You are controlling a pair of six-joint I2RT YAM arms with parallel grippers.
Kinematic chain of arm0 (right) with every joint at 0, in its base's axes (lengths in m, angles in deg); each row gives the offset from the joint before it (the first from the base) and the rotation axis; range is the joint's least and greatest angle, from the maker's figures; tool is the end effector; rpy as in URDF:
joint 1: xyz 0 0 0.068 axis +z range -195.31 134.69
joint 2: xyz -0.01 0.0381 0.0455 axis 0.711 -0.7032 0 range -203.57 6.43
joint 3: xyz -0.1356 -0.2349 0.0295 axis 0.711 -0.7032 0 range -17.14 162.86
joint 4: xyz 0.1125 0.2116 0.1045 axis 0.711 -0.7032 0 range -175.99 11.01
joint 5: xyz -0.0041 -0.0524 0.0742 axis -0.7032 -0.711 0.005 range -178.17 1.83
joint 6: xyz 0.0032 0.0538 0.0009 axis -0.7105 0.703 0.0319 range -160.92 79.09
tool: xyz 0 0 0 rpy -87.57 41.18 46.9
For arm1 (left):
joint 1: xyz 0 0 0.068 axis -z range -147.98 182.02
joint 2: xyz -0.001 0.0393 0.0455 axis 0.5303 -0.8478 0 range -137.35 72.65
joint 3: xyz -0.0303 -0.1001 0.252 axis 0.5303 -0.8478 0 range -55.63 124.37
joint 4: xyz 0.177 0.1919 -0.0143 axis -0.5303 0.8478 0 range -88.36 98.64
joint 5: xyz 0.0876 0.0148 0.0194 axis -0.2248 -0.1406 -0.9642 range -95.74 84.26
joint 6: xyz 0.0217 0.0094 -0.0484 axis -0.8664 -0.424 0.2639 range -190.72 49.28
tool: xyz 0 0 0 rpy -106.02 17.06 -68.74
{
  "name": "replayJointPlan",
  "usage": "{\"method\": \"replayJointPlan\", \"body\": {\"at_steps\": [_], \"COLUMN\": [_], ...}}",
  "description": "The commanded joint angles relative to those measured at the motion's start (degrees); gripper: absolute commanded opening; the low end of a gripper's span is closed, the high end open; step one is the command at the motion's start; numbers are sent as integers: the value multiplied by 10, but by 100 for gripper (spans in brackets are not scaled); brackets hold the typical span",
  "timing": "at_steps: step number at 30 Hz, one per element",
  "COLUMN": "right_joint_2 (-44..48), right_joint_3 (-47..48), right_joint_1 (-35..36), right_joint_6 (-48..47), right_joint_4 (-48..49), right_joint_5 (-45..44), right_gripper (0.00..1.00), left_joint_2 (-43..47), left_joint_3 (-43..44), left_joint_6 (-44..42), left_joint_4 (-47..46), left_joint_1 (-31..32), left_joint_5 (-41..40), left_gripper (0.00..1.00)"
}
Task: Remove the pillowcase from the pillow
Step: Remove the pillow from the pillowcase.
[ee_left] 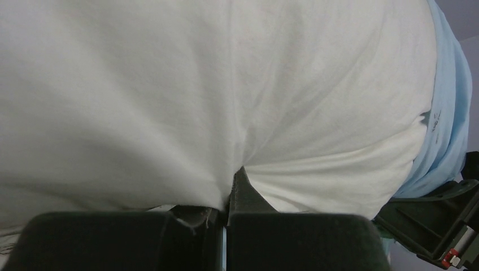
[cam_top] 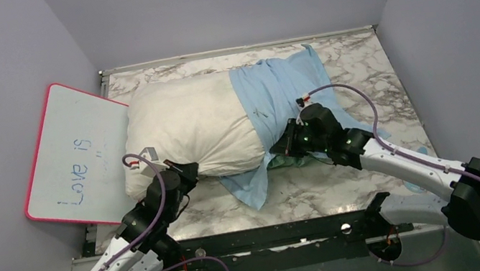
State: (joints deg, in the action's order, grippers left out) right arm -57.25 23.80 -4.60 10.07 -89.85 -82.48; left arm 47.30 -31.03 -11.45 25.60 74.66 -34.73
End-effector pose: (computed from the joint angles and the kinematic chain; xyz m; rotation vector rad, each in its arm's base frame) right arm 0.1820 0.1614 0.2503 0.1473 2.3357 0.9812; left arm 0.1019 -0.0704 0.2394 -0.6102 1.9096 -0.6620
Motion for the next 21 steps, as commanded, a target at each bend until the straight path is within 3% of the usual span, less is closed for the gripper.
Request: {"method": "replayJointPlan", "body": {"at_steps": [1,11,16,21], "right_joint_2": [-11,82,100,116], "right_joint_3": [32,42,35,29], "right_joint_1": [11,7,4,4], "right_joint_6": [-31,-10,7,-66], "right_joint_4": [-83,-300,-300,-228], "right_joint_5": [-100,-468,-464,-370], "right_gripper": [1,1,1,1], "left_joint_2": [-2,40,76,91], "left_joint_3": [2,46,68,49], "left_joint_6": [-4,-55,-65,-50], "left_joint_4": [-39,45,104,98], "left_joint_1": [-3,-2,-2,-2], "left_joint_5": [-8,-80,-120,-62], "left_gripper": [0,0,0,0]}}
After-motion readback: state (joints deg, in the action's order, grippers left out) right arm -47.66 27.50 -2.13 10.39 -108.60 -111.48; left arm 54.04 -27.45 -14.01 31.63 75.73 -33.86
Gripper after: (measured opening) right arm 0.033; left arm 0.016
